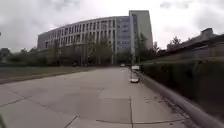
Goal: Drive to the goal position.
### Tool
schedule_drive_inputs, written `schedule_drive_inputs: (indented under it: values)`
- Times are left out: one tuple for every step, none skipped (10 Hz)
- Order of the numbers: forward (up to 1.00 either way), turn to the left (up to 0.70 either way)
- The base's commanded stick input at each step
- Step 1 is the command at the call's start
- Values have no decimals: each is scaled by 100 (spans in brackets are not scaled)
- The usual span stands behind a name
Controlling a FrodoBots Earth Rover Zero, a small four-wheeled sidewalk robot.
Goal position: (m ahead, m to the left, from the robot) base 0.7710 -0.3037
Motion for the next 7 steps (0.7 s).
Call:
schedule_drive_inputs:
  values:
    - [70,2]
    - [70,2]
    - [70,2]
    - [70,2]
    - [70,2]
    - [70,2]
    - [70,2]
